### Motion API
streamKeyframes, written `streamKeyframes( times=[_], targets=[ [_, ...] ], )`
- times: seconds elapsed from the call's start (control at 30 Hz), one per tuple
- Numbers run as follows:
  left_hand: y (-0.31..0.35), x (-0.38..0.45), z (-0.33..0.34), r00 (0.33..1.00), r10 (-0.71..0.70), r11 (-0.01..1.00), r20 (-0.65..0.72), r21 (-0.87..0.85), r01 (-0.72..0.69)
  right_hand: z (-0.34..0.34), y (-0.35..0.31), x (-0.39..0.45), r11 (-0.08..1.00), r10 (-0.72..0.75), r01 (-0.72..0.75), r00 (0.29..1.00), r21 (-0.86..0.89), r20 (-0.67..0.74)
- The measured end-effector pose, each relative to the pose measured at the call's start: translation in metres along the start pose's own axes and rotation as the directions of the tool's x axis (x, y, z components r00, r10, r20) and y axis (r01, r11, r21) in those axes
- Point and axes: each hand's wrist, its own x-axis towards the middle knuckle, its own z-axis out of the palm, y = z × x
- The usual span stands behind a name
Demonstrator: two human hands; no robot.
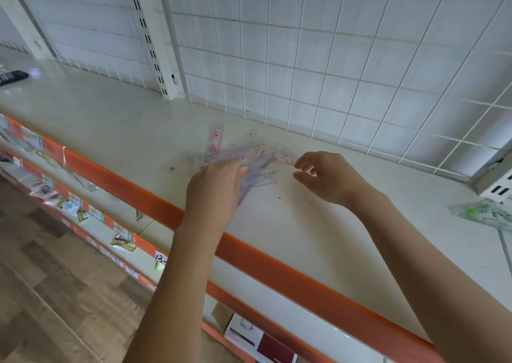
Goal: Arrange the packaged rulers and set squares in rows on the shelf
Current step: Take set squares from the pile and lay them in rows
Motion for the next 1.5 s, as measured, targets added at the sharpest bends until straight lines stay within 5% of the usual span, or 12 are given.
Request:
streamKeyframes(
  times=[0.37, 0.57, 0.8, 1.17, 1.5],
  targets=[
    [-0.011, -0.010, -0.011, 0.989, -0.016, 0.986, -0.150, -0.167, -0.009, 0.014, -0.031, 0.013, 0.985, -0.163, 0.169, 0.981, -0.046, 0.106],
    [-0.016, -0.014, -0.010, 0.993, -0.016, 0.988, -0.121, -0.155, -0.003, 0.034, -0.039, 0.019, 0.969, -0.169, 0.190, 0.976, -0.160, 0.137],
    [-0.006, -0.013, -0.012, 0.991, 0.063, 0.985, -0.119, -0.155, -0.081, 0.025, -0.032, 0.007, 0.971, -0.218, 0.228, 0.967, -0.065, 0.131],
    [0.084, -0.005, 0.014, 0.959, 0.233, 0.924, -0.159, -0.271, -0.269, -0.038, 0.038, -0.087, 0.968, 0.126, -0.109, 0.990, 0.225, -0.060],
    [0.198, -0.034, 0.035, 0.954, 0.278, 0.691, -0.113, -0.666, -0.280, -0.092, 0.109, -0.221, 0.907, 0.407, -0.318, 0.829, 0.276, -0.384]
  ],
)
